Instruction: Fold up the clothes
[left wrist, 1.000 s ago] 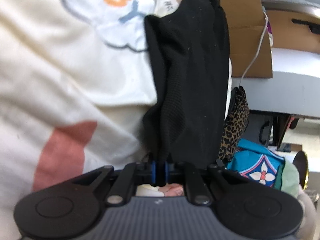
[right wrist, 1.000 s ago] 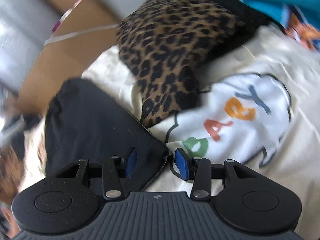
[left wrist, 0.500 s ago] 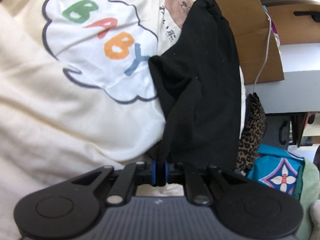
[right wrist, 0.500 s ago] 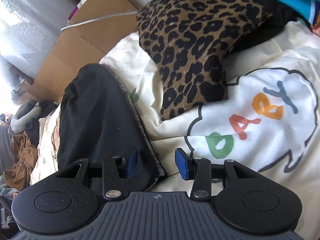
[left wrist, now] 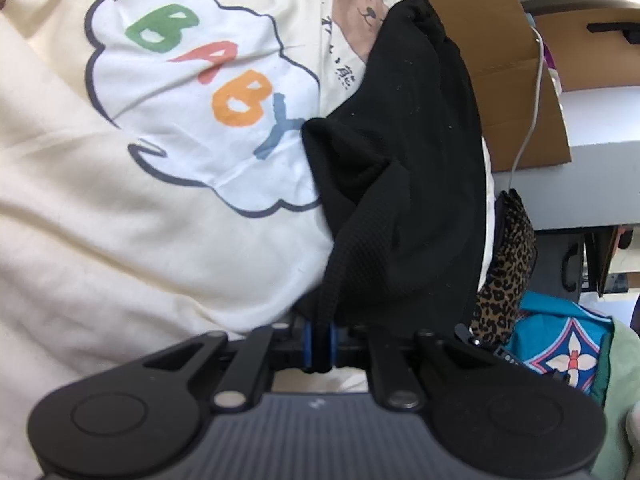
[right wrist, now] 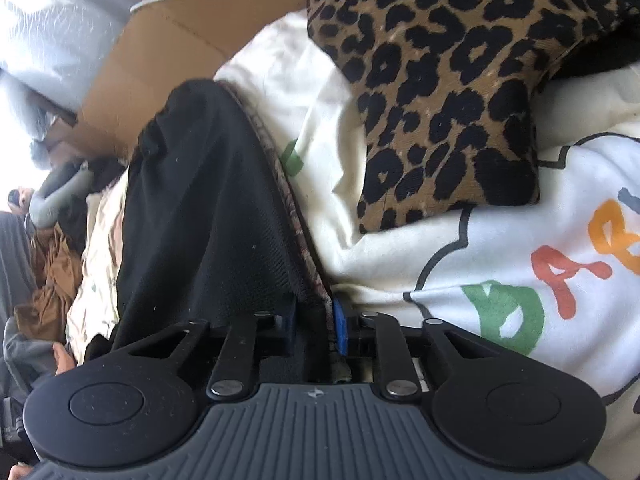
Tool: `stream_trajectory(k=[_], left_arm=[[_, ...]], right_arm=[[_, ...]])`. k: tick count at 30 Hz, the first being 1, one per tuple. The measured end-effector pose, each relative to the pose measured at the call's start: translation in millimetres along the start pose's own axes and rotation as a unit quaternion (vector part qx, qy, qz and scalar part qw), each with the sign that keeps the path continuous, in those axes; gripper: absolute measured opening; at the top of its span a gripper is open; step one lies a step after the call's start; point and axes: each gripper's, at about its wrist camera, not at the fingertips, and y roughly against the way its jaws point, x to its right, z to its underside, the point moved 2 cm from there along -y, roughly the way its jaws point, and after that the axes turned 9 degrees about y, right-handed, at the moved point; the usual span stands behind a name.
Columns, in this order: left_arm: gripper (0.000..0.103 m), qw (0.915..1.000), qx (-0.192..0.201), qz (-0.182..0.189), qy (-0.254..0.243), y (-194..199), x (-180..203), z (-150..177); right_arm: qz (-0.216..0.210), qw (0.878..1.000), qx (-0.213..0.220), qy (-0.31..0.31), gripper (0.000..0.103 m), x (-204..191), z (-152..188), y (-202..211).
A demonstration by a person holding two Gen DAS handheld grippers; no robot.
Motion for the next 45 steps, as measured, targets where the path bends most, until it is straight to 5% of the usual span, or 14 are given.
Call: stream_trajectory(k=[25, 45], left_arm=[[0.008, 0.9963, 0.042, 0.065, -0.037, 103, 78, 24], [0.008, 0.9982, 0.023, -0.032, -0.046, 157, 87, 52]], right_arm=[[-0.004, 1.000, 0.015, 0.007, 0.003, -75, -33, 117], [0.047, 0.999, -0.023, -0.012, 0.003, -118, 41, 183]])
